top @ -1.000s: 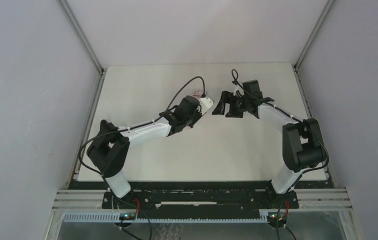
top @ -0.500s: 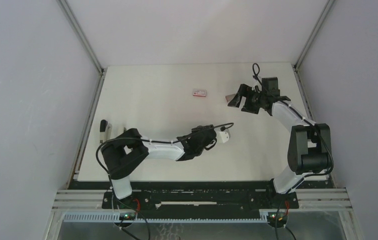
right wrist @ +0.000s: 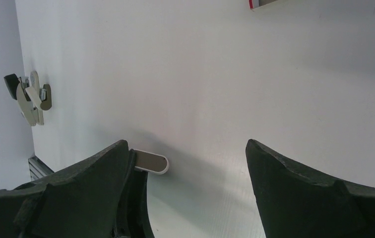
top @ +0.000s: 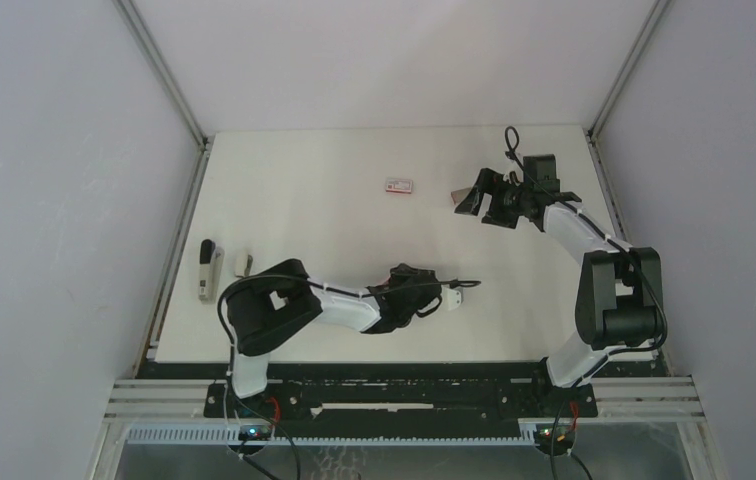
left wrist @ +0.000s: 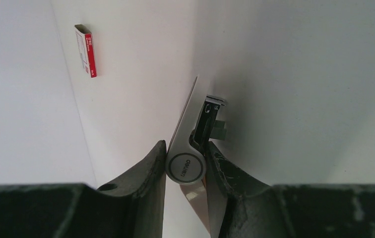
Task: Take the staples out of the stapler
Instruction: Unload the staple at the center of the board.
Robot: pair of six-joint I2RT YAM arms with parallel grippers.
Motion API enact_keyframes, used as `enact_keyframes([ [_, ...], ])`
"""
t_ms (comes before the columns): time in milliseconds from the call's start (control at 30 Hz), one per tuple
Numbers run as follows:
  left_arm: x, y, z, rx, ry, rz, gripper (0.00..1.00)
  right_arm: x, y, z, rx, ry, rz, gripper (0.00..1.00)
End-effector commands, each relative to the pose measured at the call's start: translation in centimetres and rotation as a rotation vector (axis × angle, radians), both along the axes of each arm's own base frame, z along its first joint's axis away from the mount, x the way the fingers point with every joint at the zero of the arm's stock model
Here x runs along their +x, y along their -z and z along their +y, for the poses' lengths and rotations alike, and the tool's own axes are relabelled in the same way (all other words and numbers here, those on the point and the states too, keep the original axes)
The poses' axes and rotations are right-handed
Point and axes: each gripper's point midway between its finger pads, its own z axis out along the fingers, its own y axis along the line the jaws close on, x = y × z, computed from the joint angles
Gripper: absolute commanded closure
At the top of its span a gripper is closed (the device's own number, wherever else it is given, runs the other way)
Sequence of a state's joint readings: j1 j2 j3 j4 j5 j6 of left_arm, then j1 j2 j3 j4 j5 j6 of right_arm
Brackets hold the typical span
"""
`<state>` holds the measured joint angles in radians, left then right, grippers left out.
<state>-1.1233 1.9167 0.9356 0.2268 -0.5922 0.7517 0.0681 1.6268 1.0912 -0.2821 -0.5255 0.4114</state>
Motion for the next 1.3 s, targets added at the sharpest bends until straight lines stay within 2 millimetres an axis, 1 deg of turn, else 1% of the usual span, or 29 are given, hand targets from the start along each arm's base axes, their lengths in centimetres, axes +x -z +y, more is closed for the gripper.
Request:
enact_keyframes([
  [0,1.3,-2.7,-0.2,-0.121,-0.063,-0.060,1.00,-0.1,-2.0,0.5,0.026,-0.008,-0.050,0.12],
  [100,2.3,-4.6,0.1,-0.292,-0.165,-0.035,1.00,-0.1,-2.0,0.4,0.024,-0.007,-0.052,0.12],
  [167,3.0,-5.3,0.8,-0.353,-0.221,-0.039,1.00,-0.1,-1.9,0.4,0.023,-0.008,-0.049,0.12],
  [233,3.3,-6.7,1.2,-0.447,-0.235,-0.047,1.00,-0.1,-1.8,0.4,0.023,-0.010,-0.047,0.12],
  [267,3.2,-6.9,0.8,-0.484,-0.214,-0.005,1.00,-0.2,-1.6,0.5,0.026,-0.015,-0.043,0.12],
  [300,2.9,-6.8,0.6,-0.479,-0.196,0.049,1.00,-0.3,-1.4,0.7,0.029,-0.023,-0.037,0.12],
  [367,3.5,-7.5,1.0,-0.492,-0.252,0.060,1.00,-0.5,-1.1,1.1,0.039,-0.046,-0.024,0.12],
  [500,4.9,-9.3,1.3,-0.595,-0.313,0.197,1.00,-1.1,-0.2,2.6,0.029,-0.101,-0.012,0.12],
  [533,4.7,-9.1,1.3,-0.590,-0.315,0.265,1.00,-1.3,0.1,3.1,0.020,-0.120,-0.014,0.12],
  [600,5.4,-10.1,1.5,-0.639,-0.332,0.330,1.00,-1.7,0.4,4.5,0.003,-0.160,-0.022,0.12],
  [733,5.9,-11.4,2.0,-0.677,-0.344,0.358,1.00,-2.2,0.6,6.4,-0.018,-0.219,-0.051,0.12],
  [800,5.7,-11.8,2.0,-0.695,-0.341,0.387,1.00,-2.4,0.4,7.2,-0.008,-0.245,-0.064,0.12],
  [933,5.6,-13.1,1.7,-0.733,-0.341,0.407,1.00,-3.0,-0.2,8.8,0.079,-0.304,-0.062,0.11],
  [1100,5.3,-14.3,1.3,-0.768,-0.304,0.417,1.00,-4.4,-1.4,11.3,0.276,-0.398,-0.006,0.11],
  [1167,5.0,-14.6,1.1,-0.780,-0.284,0.426,1.00,-5.0,-1.6,12.0,0.337,-0.430,0.026,0.12],
  [1267,4.8,-14.8,1.0,-0.792,-0.264,0.449,1.00,-5.8,-1.8,12.7,0.407,-0.475,0.043,0.17],
])
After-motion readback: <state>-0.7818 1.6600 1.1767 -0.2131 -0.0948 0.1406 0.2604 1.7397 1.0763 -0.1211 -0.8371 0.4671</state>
